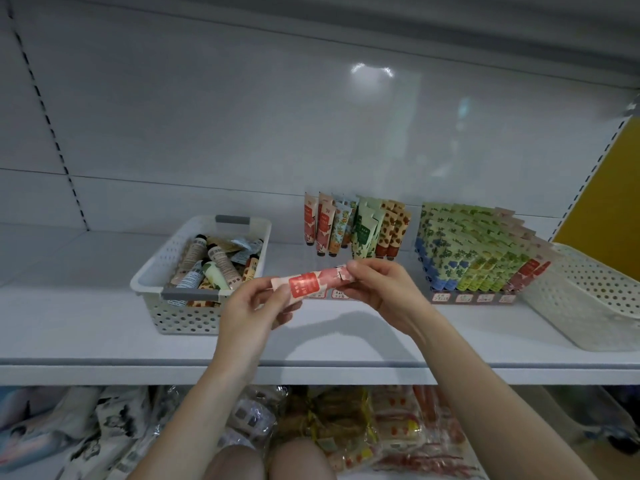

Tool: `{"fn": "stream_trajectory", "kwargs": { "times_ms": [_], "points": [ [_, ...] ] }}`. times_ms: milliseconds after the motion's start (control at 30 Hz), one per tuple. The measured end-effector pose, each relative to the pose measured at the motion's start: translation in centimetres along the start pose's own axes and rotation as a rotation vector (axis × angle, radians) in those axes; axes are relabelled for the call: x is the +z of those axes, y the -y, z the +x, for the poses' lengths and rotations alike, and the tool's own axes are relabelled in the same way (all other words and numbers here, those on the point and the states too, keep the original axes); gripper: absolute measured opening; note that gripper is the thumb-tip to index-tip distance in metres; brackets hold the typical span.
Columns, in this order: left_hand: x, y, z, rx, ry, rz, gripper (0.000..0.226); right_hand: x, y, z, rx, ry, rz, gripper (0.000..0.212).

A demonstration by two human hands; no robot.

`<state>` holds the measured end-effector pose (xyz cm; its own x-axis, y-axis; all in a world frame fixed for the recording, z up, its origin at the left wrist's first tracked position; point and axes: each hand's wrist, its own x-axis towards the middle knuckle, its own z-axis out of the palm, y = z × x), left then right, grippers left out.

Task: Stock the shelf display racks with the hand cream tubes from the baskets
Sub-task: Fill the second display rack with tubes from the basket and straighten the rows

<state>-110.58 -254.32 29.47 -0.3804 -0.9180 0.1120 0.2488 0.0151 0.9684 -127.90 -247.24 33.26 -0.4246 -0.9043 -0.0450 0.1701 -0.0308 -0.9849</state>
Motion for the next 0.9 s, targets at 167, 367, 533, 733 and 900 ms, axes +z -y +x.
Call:
{"fn": "stream_trajectory", "kwargs": {
  "times_ms": [167, 367, 533, 733, 900],
  "points": [
    [0.2, -0.6, 0.3, 0.086, -0.062, 0.046, 0.014, -0.9, -0.7, -0.9, 0.088, 0.083, -0.145, 0.009],
    [0.8, -0.5, 1.1, 0.291, 0.013, 0.378, 0.011, -0.1, -0.8, -1.1, -0.137, 0.145, -0.705, 0.01],
    [1.7, -0.1, 1.9, 0.4, 0.094, 0.492, 0.014, 0.5, -1.6, -0.5, -0.309, 0.165, -0.879, 0.016],
    [2.2, 1.7, 3.5, 0.419, 0.065, 0.556, 0.023, -0.2, -1.1, 1.0, -0.283, 0.09, -1.028, 0.009],
    [0.9, 5.7, 4.7, 0.282, 0.231, 0.947, 0.031, -0.5, 1.2, 4.3, -0.316, -0.193, -0.904, 0.013]
  ]
}}
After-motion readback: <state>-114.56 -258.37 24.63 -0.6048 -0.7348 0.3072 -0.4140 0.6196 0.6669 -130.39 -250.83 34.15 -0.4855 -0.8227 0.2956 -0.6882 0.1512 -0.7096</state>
